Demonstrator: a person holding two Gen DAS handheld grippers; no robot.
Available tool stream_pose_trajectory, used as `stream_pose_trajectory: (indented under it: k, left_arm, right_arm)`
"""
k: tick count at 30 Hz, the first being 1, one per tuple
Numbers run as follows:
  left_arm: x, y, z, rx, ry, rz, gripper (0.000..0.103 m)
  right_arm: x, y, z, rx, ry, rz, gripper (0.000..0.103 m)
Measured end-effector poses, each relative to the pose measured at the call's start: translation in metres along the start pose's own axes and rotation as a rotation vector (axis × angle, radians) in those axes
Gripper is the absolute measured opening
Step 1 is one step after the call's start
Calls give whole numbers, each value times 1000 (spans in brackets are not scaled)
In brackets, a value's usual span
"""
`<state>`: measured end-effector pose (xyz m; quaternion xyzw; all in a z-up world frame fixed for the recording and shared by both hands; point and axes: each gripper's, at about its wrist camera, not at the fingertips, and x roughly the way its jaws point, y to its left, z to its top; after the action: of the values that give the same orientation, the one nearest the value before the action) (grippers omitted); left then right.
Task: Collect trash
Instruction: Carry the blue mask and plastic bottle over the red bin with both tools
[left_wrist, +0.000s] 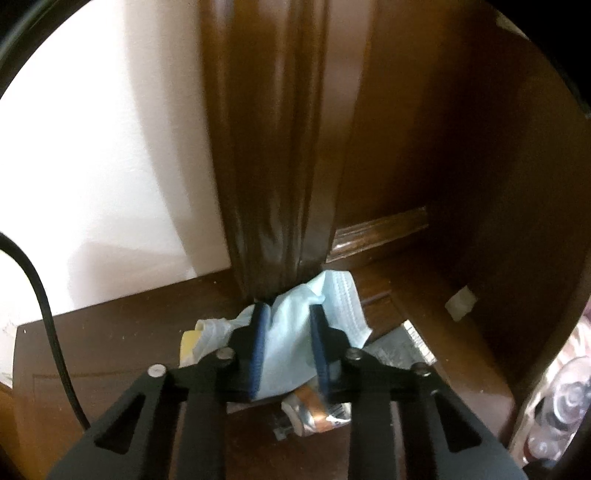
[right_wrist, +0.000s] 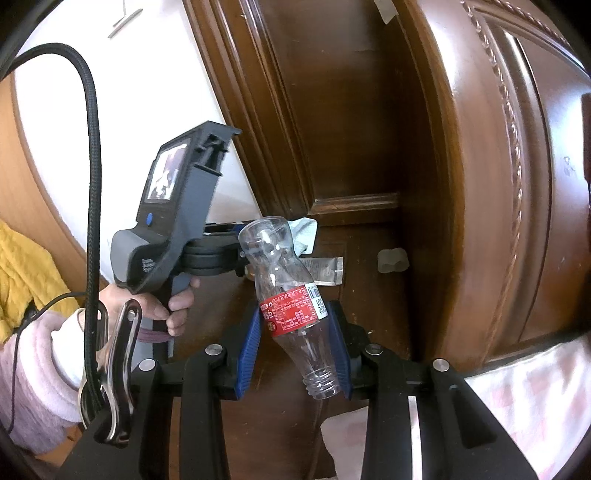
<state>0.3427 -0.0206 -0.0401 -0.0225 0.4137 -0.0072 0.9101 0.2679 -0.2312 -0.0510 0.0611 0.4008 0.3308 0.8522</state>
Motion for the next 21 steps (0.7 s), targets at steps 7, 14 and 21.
stream_pose_trajectory:
  k: [7, 14, 21]
  left_arm:
    - [-21, 18, -4, -39, -12, -23, 16]
    - [-44, 45, -6, -52, -56, -39, 16]
    - [-74, 46, -15, -44, -94, -38, 16]
  right_arm:
    - [-2, 5, -1, -1, -11, 10, 36]
    - [-4, 16, -5, 6, -22, 31, 36]
    - [-6, 30, -13, 20, -27, 45, 36]
